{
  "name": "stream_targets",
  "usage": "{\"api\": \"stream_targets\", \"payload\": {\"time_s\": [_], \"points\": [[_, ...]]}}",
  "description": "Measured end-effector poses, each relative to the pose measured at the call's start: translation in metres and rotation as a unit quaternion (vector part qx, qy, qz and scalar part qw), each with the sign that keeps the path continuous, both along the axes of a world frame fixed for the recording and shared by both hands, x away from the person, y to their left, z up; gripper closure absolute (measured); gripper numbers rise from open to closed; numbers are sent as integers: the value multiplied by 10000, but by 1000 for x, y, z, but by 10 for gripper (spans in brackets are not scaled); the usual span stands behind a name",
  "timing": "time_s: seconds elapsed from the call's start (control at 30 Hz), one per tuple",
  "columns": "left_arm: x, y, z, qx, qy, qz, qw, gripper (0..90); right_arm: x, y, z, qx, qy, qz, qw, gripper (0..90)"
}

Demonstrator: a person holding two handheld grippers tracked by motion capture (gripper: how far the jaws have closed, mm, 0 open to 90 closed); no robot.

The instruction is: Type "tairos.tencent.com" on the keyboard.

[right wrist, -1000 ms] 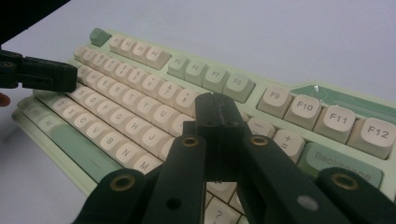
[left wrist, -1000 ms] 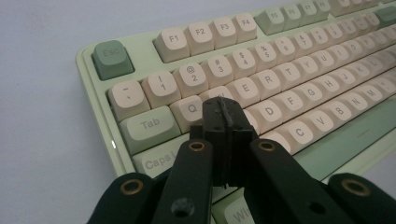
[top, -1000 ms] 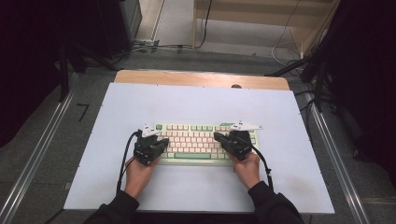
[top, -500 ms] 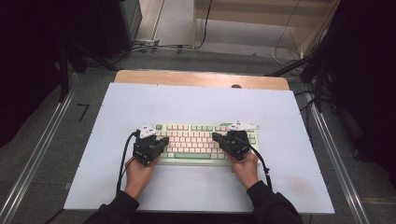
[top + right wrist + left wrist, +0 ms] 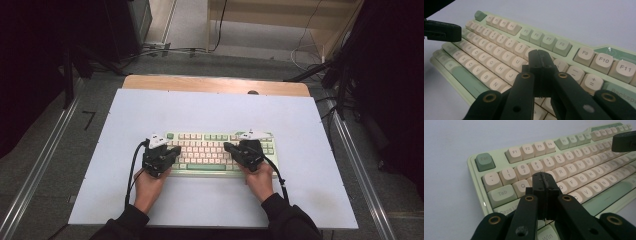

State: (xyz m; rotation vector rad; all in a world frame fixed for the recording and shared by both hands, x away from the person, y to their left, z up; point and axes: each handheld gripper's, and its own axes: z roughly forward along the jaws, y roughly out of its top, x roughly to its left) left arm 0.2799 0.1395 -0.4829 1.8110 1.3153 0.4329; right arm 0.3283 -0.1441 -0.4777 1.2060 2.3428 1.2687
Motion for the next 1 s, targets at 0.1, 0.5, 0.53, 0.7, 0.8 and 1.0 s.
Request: {"api": "stream_targets", "payload": {"time_s": [0.1, 0.5, 0.53, 0.7, 0.8, 1.0], "points": [[0, 0, 0, -24, -15, 24, 10000, 900, 0, 2, 0, -14, 4, 31, 10000, 874], [1, 0, -1, -3, 7, 5, 10000, 900, 3, 15, -6, -150, 49, 121, 9998, 874], [1, 0, -1, -2, 5, 0, 10000, 900, 3, 16, -6, -158, 51, 134, 9998, 874], [1, 0, -1, -11, 13, 3, 10000, 900, 3, 20, -7, -217, 27, 156, 9996, 874], [1, 0, -1, -18, 14, 2, 10000, 900, 4, 21, -8, -257, 26, 144, 9996, 874], [1, 0, -1, -13, 33, -7, 10000, 900, 5, 22, -9, -303, 44, 126, 9995, 874]]}}
